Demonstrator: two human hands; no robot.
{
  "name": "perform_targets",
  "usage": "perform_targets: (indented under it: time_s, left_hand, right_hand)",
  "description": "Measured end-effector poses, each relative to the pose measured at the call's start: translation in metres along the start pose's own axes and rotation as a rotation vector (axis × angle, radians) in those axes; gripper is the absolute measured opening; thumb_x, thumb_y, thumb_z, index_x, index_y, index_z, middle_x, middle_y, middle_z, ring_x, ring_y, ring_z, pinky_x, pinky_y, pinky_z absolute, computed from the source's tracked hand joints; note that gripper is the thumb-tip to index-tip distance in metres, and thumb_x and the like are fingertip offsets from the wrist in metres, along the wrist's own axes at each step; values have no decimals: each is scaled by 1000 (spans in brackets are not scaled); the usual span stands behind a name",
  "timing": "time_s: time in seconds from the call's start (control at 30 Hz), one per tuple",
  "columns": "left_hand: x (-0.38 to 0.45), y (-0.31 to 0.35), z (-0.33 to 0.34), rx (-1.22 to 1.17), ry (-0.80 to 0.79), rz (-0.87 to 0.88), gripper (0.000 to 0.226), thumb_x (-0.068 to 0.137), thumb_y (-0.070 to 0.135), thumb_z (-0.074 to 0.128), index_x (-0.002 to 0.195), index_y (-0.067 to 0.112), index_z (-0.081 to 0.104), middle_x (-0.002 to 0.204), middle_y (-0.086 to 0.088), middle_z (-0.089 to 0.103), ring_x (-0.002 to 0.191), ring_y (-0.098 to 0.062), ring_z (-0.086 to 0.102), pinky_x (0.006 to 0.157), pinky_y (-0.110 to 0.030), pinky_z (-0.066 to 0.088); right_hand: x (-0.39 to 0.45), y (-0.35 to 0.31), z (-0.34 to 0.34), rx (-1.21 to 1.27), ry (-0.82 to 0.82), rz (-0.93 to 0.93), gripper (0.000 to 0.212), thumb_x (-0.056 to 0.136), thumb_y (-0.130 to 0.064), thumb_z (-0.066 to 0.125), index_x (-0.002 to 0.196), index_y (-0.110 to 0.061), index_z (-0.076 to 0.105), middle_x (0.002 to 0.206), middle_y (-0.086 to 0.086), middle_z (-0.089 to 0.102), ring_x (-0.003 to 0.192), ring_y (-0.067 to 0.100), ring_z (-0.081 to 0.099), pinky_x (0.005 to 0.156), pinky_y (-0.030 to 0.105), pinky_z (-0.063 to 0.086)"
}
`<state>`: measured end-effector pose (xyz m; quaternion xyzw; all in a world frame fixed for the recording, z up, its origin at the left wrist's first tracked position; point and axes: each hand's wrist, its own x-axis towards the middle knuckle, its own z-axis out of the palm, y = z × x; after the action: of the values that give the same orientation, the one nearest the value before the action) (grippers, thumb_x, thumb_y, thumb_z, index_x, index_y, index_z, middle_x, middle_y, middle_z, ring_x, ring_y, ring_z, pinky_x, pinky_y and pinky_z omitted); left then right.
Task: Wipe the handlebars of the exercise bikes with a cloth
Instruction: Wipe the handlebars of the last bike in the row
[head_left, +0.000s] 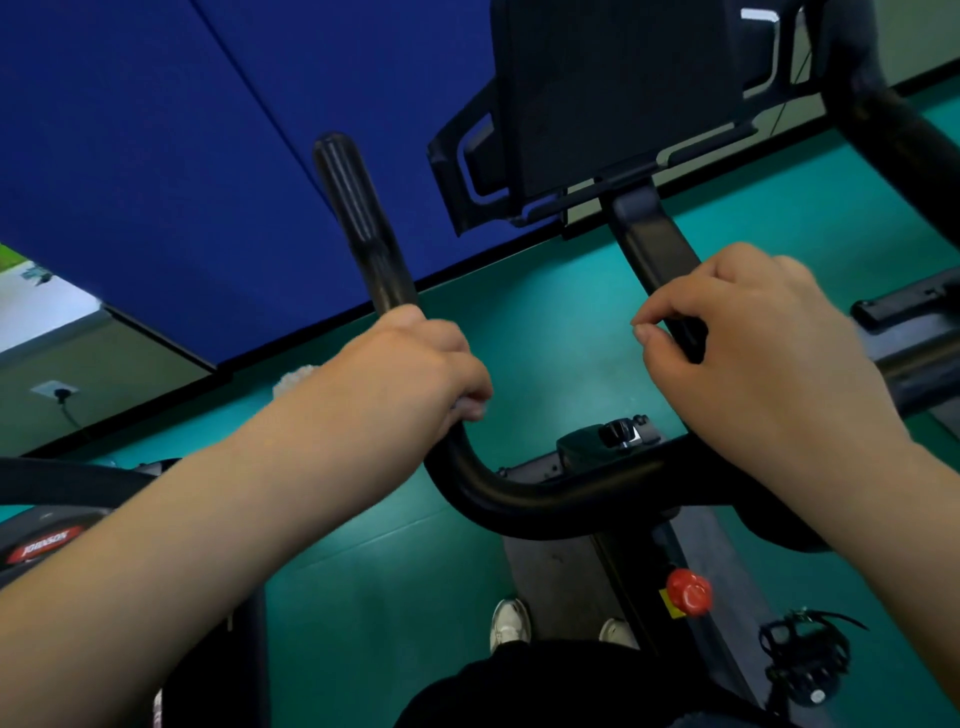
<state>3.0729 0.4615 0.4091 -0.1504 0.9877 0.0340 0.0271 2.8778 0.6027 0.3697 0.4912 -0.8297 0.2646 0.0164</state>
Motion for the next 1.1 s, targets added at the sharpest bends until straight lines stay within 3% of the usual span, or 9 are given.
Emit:
perform_targets:
  time_s: [0.13,0.23,0.37,0.57,0.7,0.83,0.97,1.03,1.1]
  left_hand:
    - [-4,16,-1,80,-103,-61,10,91,34,59,93,29,67,88,10,60,83,-16,45,78,-37,48]
    - [-4,32,-1,78,-160,-1,10,73,32,79,77,29,70,72,12,62,69,-15,53,66,-30,52]
    - [-8,51,9,-35,-160,-224,28,97,41,40,112,33,62,103,10,61,101,-15,47,93,-28,38]
    - [3,86,9,-182,-76,-388,27,96,40,45,110,29,66,104,6,68,103,-14,57,91,-30,43]
    - [16,97,12,-304,-12,-360,24,95,36,51,109,27,69,104,4,70,102,-16,58,85,-25,39]
    - [7,75,12,-186,-80,-239,25,96,37,47,111,34,67,105,8,68,103,-16,50,91,-27,38]
    - [-14,33,5,-134,-37,-81,10,83,32,66,88,32,75,82,15,68,79,-16,53,75,-30,48]
    - [-15,15,3,-107,12,-60,8,78,28,72,85,26,77,80,13,69,74,-17,55,75,-18,38]
    - [-6,4,-1,-69,69,-51,9,78,23,72,84,20,77,81,8,71,72,-20,57,72,-17,32]
  right_hand:
    - [-1,0,1,14,-5,4,12,85,-35,57,88,-31,68,91,-5,49,91,19,41,68,33,39]
    - [-1,-1,0,21,-1,8,11,86,-35,57,88,-31,67,92,-5,50,93,21,44,68,34,42]
    - [-2,-1,1,17,20,-9,10,85,-34,57,86,-30,67,90,-5,50,90,20,44,66,32,38]
    - [-1,-1,-1,-6,4,-17,11,87,-35,56,87,-31,66,89,-6,47,92,22,45,67,32,36]
    - [-2,-1,-2,-8,5,-21,12,86,-34,56,88,-30,67,90,-4,49,93,23,46,67,32,36]
    - [-2,-1,-1,-11,-3,-26,12,87,-36,55,88,-31,66,91,-4,49,92,20,45,68,32,38]
    - [-1,0,0,-6,-4,-26,12,87,-36,55,88,-31,66,91,-5,49,90,19,44,67,34,40]
    - [-1,0,0,-14,-3,-22,12,87,-35,55,87,-32,66,90,-5,48,90,19,43,67,33,39]
    - [-1,0,1,-18,-12,-17,11,87,-36,55,87,-32,65,91,-6,48,90,19,43,68,34,40]
